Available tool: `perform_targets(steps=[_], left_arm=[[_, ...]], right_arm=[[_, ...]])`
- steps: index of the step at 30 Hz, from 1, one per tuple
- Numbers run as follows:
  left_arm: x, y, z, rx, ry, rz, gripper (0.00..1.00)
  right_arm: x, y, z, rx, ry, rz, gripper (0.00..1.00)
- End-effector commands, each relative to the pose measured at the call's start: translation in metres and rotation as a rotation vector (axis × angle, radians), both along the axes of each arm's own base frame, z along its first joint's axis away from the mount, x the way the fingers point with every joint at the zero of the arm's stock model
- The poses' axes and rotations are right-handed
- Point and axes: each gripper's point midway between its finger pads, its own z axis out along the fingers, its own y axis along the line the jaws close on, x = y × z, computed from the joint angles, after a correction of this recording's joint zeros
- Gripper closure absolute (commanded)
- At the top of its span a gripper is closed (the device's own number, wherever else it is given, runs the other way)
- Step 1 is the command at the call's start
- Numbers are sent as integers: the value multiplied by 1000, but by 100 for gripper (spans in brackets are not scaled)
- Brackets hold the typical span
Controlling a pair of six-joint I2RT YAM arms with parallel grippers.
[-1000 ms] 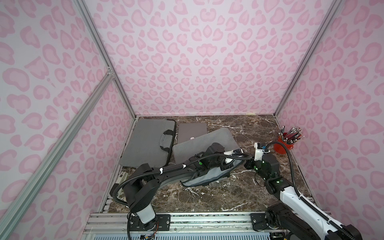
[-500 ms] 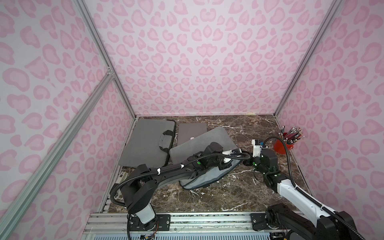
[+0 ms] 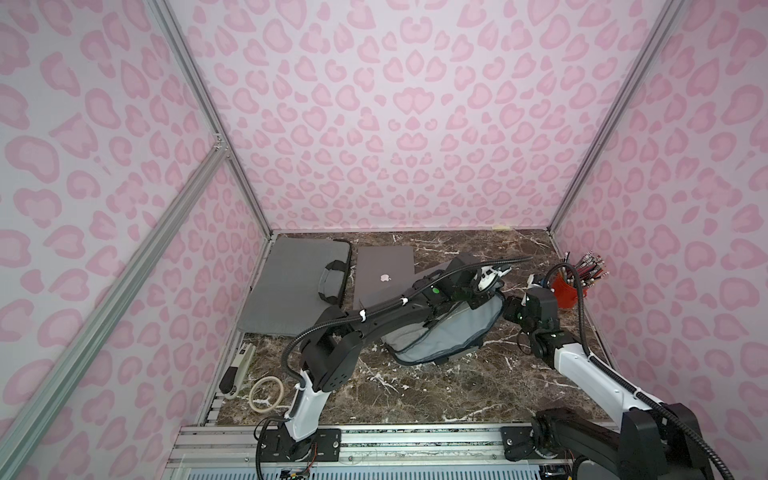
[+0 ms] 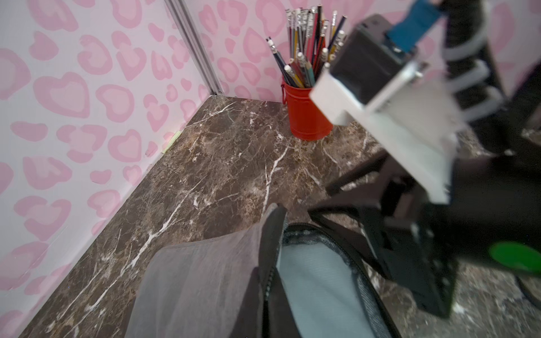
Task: Open the zippered laptop bag and take out the laptop
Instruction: Open the zippered laptop bag at the center of the board.
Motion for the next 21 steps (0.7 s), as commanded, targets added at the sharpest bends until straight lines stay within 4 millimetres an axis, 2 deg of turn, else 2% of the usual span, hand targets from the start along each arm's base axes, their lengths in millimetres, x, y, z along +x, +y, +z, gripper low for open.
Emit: perform_targets(steps=[1, 6, 10, 14, 17, 21], left_arm=[[25, 0, 7, -34, 67, 104, 99], [46, -2, -1, -31, 143, 163, 99], [55, -3, 1, -58, 160, 205, 99], [68, -1, -1, -59, 184, 271, 99], [73, -3, 3, -81, 193, 288, 99], [75, -7, 12, -115, 193, 292, 99]], right_arm=[[-11, -22, -9, -31, 65, -107, 56], [-21, -31, -4, 30, 68, -169, 50], [-23, -23, 6, 132, 0, -160, 47], [-21, -1, 20, 277, -81, -88, 46], [-19, 29, 30, 422, -147, 42, 45], [-23, 56, 31, 581, -220, 117, 43]])
